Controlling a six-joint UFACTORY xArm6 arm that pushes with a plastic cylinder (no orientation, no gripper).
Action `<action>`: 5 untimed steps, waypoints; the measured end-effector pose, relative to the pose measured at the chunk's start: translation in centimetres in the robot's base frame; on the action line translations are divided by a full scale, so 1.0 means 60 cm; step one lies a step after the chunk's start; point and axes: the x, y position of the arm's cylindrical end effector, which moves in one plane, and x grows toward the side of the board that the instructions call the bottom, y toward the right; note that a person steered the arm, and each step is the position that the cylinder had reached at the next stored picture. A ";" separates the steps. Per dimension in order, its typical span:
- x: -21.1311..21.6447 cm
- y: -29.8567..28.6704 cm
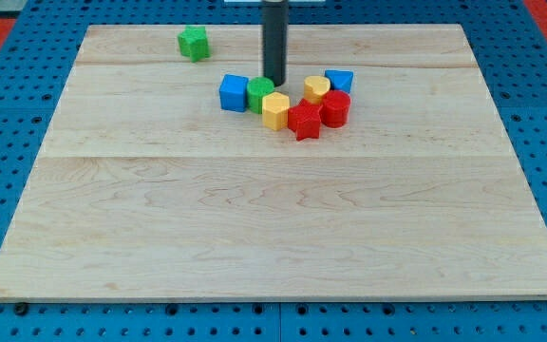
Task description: Push the green circle and cube below the green star
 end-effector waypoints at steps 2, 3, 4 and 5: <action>0.056 0.045; 0.096 0.022; 0.095 -0.049; 0.043 -0.074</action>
